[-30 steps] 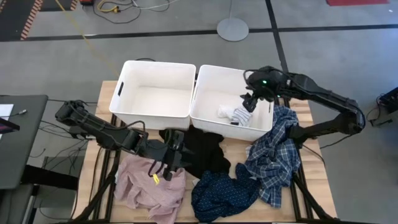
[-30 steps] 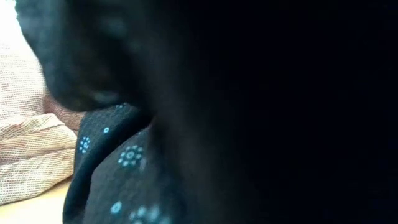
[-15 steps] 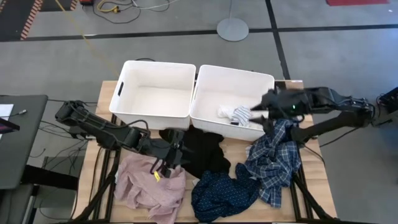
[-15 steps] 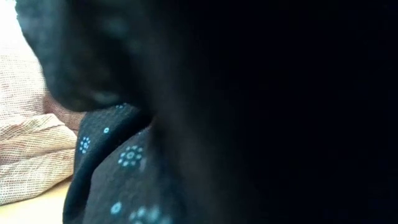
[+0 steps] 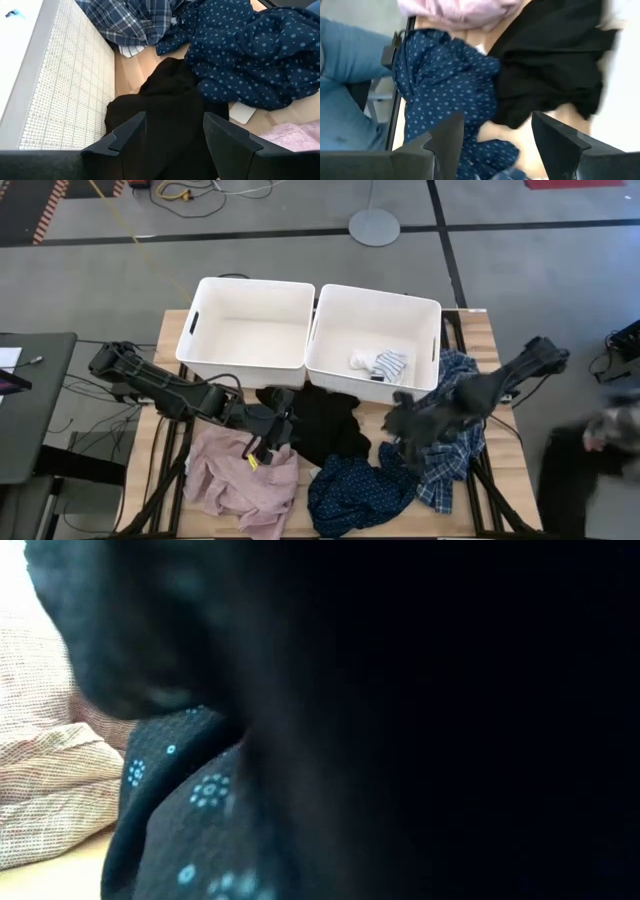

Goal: Sort clothes
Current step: Put the blue long sleeve into the left white laundry bin

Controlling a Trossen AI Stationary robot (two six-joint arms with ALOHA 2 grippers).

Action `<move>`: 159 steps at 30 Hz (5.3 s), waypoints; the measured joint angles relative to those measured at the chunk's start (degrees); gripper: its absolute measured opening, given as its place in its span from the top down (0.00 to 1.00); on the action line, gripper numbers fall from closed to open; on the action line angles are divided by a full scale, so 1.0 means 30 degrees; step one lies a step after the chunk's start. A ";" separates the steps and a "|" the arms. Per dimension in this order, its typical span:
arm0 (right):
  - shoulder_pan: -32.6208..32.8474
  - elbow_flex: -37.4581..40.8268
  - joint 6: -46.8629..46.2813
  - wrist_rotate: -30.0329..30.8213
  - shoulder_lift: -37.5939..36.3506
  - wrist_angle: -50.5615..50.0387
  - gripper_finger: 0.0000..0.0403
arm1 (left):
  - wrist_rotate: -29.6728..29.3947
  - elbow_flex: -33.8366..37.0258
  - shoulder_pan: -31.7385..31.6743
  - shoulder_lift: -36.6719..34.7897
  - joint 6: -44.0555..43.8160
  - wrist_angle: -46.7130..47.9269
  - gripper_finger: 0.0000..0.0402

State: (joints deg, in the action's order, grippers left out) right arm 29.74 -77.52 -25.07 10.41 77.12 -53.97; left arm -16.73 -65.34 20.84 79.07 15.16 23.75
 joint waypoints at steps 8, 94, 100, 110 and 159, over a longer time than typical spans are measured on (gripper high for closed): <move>0.1122 0.0007 -0.0851 -0.0002 0.4784 0.1010 0.38 | -0.0007 0.0000 0.0000 0.0000 -0.0956 0.1462 0.53; -0.0913 0.0007 1.7767 0.8435 -0.1996 1.4541 0.98 | 0.4863 -0.0033 -0.3691 -0.0788 0.0498 -1.2678 0.02; -0.2182 0.0007 1.8687 0.6580 -0.1114 1.5752 0.98 | 0.7313 -0.0015 -0.4516 0.1085 -0.0459 -1.4272 0.02; -0.2681 -0.0890 1.9089 0.5300 0.0389 1.5945 0.98 | 1.0300 -0.0350 -0.5100 0.3335 -0.0992 -1.8698 0.03; -0.0405 -0.0998 1.2084 1.2084 -0.1559 0.9086 0.46 | -0.3404 -0.0612 -0.6391 -0.6668 1.3037 -1.5434 0.91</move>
State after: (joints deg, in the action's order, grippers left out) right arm 28.52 -80.51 11.18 46.67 72.44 -26.71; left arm -26.94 -67.18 1.67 59.06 54.27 -22.55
